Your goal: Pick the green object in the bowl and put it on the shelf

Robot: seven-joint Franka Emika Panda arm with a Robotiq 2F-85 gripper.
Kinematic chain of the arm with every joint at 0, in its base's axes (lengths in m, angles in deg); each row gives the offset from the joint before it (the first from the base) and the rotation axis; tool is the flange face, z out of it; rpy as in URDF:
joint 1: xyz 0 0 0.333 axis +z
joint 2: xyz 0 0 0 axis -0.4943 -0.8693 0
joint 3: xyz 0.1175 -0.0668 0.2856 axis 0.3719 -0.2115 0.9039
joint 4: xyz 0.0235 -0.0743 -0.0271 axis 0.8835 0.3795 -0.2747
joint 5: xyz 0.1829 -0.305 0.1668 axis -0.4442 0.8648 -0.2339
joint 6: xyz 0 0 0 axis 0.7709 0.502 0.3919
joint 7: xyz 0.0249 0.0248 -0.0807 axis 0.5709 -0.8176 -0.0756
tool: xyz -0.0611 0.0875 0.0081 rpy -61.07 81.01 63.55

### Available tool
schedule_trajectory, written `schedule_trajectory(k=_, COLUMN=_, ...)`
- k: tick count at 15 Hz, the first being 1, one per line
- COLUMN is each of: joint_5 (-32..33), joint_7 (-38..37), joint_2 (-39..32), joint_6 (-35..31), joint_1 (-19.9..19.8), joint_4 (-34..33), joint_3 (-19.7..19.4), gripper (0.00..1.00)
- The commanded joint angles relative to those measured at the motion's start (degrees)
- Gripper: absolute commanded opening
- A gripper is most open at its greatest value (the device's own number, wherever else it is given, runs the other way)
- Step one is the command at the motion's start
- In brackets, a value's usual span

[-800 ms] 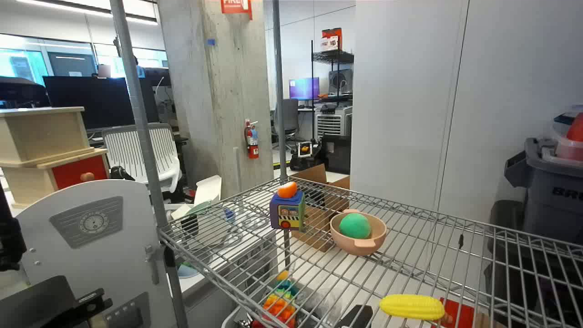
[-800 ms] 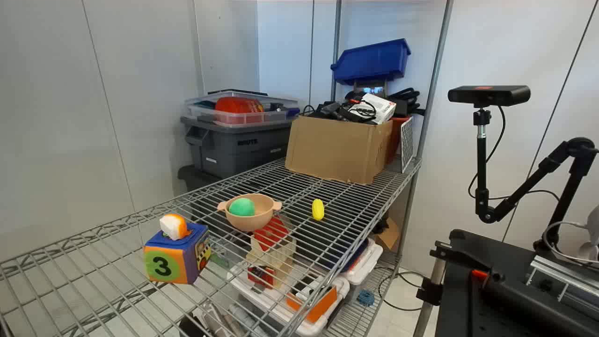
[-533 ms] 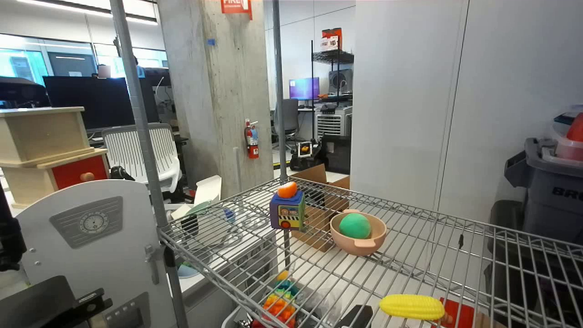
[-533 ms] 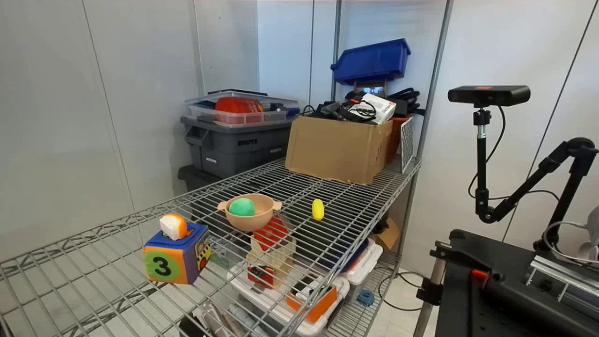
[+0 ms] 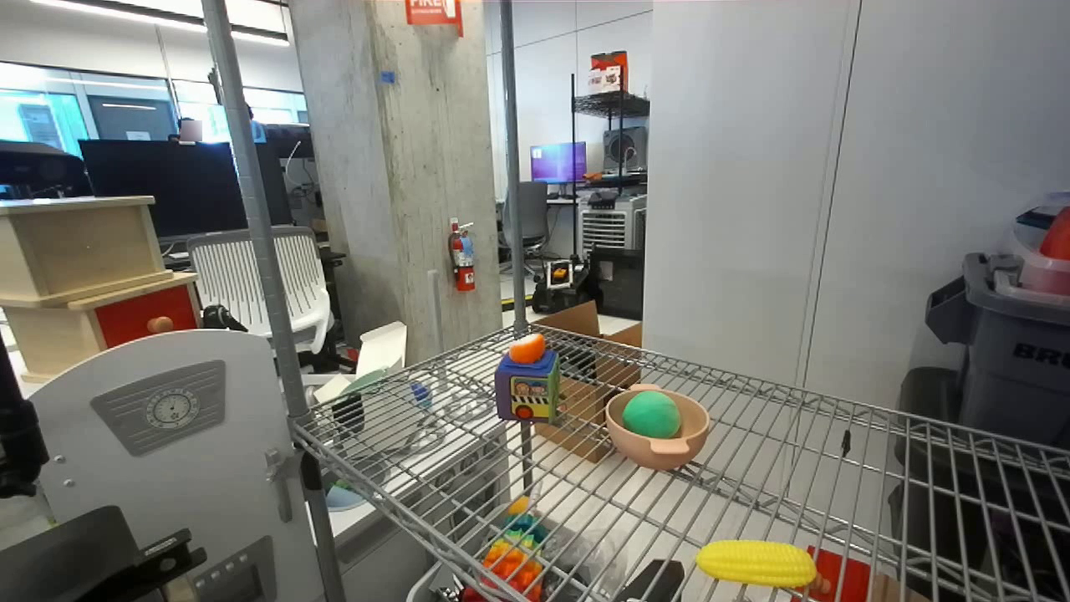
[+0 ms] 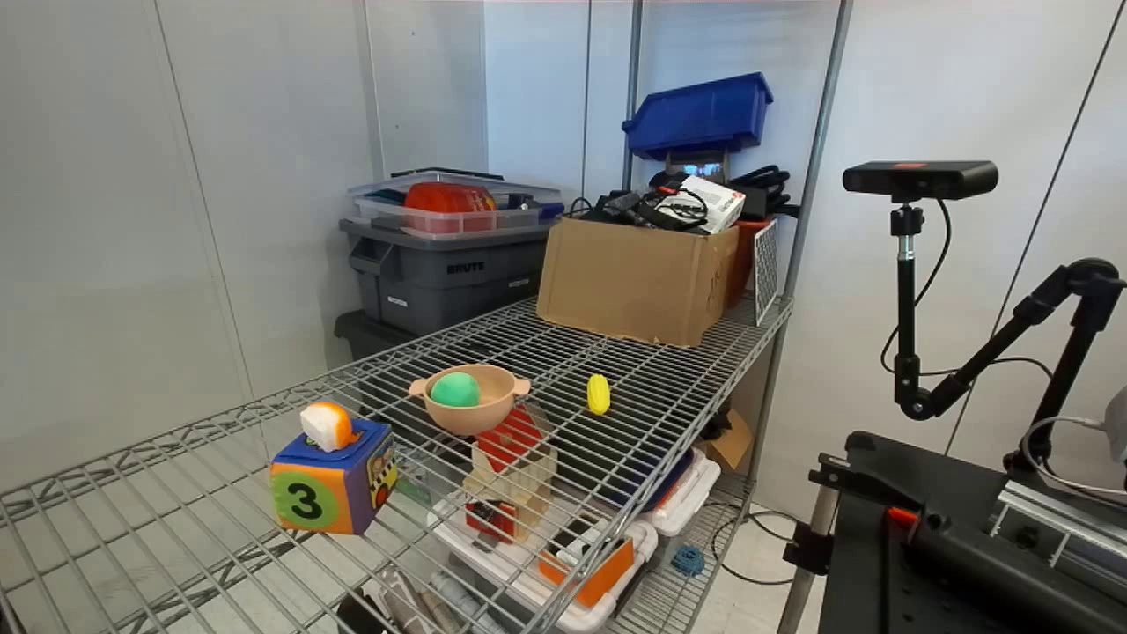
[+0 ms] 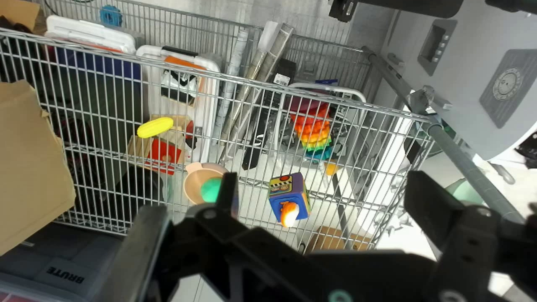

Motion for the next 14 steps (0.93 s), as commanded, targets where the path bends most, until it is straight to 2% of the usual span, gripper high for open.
schedule_trajectory(k=1, joint_5=0.30, joint_7=-0.28, joint_2=-0.08, joint_6=0.11, joint_1=0.51, joint_4=-0.11, joint_3=-0.39, gripper=1.00)
schedule_trajectory(k=6, joint_5=0.30, joint_7=-0.28, joint_2=-0.08, joint_6=0.11, joint_1=0.51, joint_4=-0.11, joint_3=-0.39, gripper=1.00)
schedule_trajectory(k=9, joint_5=-0.28, joint_7=-1.87, joint_2=-4.08, joint_6=-2.58, joint_1=-0.69, joint_4=-2.45, joint_3=-1.29, gripper=1.00)
schedule_trajectory(k=13, joint_5=-1.31, joint_7=-4.87, joint_2=-13.78, joint_6=-10.02, joint_1=-2.75, joint_4=-7.37, joint_3=-3.02, gripper=1.00)
schedule_trajectory(k=14, joint_5=-1.33, joint_7=-5.68, joint_2=-18.16, joint_6=-12.99, joint_1=-3.50, joint_4=-9.95, joint_3=-3.48, gripper=1.00)
